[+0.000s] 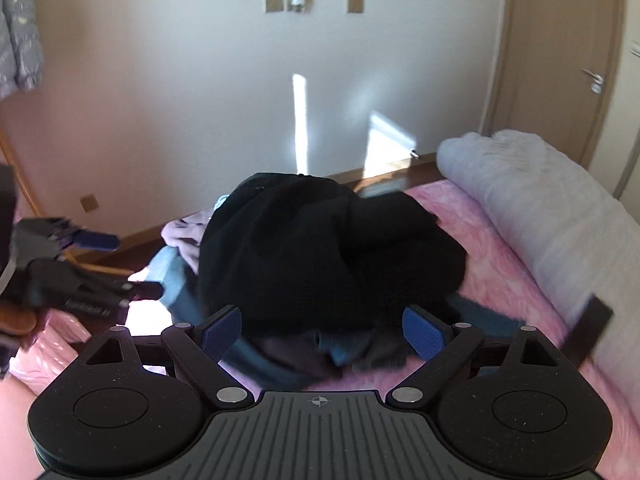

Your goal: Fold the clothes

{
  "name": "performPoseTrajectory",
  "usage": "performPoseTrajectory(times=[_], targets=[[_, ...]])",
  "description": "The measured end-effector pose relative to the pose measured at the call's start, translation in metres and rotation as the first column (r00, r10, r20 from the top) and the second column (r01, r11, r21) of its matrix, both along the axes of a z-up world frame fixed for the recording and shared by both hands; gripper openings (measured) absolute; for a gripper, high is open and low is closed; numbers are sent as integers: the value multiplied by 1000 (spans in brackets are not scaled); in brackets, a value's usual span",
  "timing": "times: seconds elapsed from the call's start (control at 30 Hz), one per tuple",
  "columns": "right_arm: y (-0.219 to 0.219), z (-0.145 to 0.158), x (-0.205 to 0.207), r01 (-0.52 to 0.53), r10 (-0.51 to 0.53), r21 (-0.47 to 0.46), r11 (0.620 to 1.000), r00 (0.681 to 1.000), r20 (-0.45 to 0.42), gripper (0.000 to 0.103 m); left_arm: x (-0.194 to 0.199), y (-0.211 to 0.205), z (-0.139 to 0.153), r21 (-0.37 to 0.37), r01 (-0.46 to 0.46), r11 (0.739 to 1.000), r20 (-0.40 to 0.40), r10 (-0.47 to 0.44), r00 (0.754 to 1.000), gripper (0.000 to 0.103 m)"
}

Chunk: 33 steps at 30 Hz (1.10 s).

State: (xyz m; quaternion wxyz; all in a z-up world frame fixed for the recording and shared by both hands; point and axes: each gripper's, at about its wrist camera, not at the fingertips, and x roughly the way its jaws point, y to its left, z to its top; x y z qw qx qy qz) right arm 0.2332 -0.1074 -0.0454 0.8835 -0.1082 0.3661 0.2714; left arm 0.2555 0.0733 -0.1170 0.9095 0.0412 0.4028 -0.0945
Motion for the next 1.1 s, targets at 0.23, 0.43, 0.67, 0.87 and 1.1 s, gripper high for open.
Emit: performPoseTrajectory(times=[0.23,0.43,0.67,0.87,1.1], targets=[[57,-44,86,-59,55,-66,996,996,-66,90,96,20,-42,-112,11,994,-56,-17,998,92],[85,-81,131,-66,48,-128,990,989,-139,68,132,30,-72,-232,1,973,-142,-35,989,80],[74,-60,133,-35,26,-79,996,994,-104,9,116,18,-57,-226,106,968,-34,-117,993,1],[48,-12,116,-9,10,30,1000,999,-37,3,89,6,1,-246,191,950,166,-153,974,0],[-39,70,31,78,-91,158,984,993,77,2,20,-61,72,-273,414,868,319,-325,890,0]])
